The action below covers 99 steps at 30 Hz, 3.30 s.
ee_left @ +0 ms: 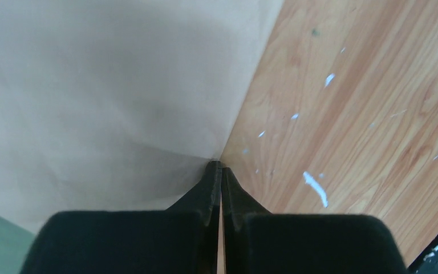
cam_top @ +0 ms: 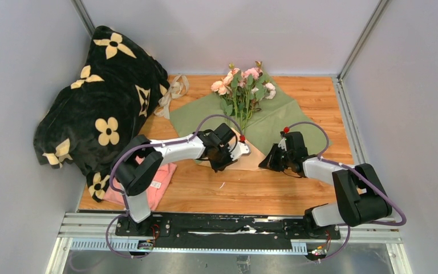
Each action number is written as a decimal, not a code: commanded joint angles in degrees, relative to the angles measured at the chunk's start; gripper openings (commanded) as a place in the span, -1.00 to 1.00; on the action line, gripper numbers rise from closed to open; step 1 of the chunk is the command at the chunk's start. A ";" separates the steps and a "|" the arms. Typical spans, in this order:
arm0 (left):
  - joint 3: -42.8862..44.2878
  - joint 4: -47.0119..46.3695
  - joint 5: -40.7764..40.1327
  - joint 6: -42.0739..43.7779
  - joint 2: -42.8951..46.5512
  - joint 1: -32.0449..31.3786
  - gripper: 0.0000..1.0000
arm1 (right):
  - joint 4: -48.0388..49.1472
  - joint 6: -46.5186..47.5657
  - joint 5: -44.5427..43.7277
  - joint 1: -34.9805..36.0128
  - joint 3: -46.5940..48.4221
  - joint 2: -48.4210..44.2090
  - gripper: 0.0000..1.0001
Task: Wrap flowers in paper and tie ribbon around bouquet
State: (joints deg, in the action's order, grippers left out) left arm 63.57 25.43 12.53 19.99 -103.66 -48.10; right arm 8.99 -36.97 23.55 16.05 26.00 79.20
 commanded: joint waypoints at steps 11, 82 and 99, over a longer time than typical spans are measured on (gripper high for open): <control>-7.34 14.21 -3.24 7.91 2.48 17.47 -1.00 | -10.66 3.77 -7.73 -0.76 -1.34 -0.40 -1.00; 12.08 4.25 3.85 -4.71 -8.05 5.84 -0.87 | -15.98 -21.41 -30.80 -2.28 -10.41 -22.82 -1.00; 27.46 5.10 7.35 -8.03 -21.77 4.06 -0.63 | -28.46 0.24 -53.91 16.02 5.47 -22.30 -1.00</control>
State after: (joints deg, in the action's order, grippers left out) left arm 88.99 28.84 19.18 13.80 -121.01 -43.75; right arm -15.92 -45.32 -21.17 26.83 27.62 54.98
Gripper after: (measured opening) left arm 0.181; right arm 0.005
